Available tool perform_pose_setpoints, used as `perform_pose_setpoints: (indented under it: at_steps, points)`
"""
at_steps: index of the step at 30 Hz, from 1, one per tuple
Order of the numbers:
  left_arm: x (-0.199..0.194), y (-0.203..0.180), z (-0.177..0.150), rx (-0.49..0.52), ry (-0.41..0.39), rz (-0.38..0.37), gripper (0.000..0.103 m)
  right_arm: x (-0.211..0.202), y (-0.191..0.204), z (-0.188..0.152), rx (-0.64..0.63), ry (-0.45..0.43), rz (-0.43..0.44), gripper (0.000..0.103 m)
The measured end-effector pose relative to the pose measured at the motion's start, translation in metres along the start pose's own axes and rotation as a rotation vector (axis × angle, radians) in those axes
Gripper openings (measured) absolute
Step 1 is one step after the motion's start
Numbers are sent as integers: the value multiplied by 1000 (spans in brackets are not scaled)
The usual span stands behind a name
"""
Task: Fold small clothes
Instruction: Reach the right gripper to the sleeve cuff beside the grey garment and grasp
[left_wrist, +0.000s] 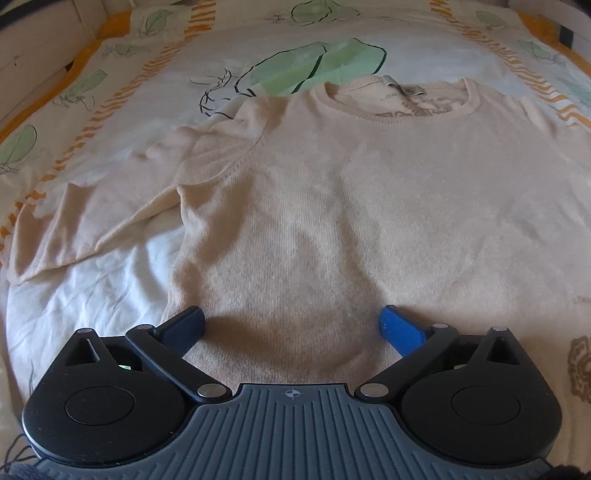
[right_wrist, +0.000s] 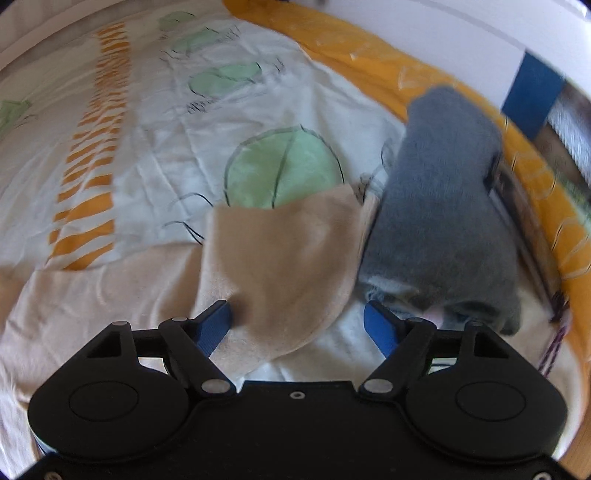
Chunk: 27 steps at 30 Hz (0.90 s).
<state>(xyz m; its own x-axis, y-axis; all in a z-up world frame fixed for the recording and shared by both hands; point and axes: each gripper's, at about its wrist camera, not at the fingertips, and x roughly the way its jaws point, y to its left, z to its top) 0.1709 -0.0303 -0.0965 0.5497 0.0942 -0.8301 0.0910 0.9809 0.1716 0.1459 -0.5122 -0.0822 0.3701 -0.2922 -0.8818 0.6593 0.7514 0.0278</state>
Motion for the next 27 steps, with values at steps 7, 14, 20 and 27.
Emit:
perform_pose_setpoints:
  at_steps: [7, 14, 20, 27]
  points:
    - [2, -5, -1, -9, -20, 19, 103, 26, -4, -7, 108, 41, 14, 94]
    - [3, -7, 0, -32, -18, 39, 103, 34, 7, -11, 93, 28, -39, 103]
    - [3, -8, -2, -35, -38, 48, 103, 33, 3, -16, 91, -16, -17, 103]
    - [2, -10, -4, -49, -45, 67, 103, 33, -4, -15, 100, -25, 30, 103]
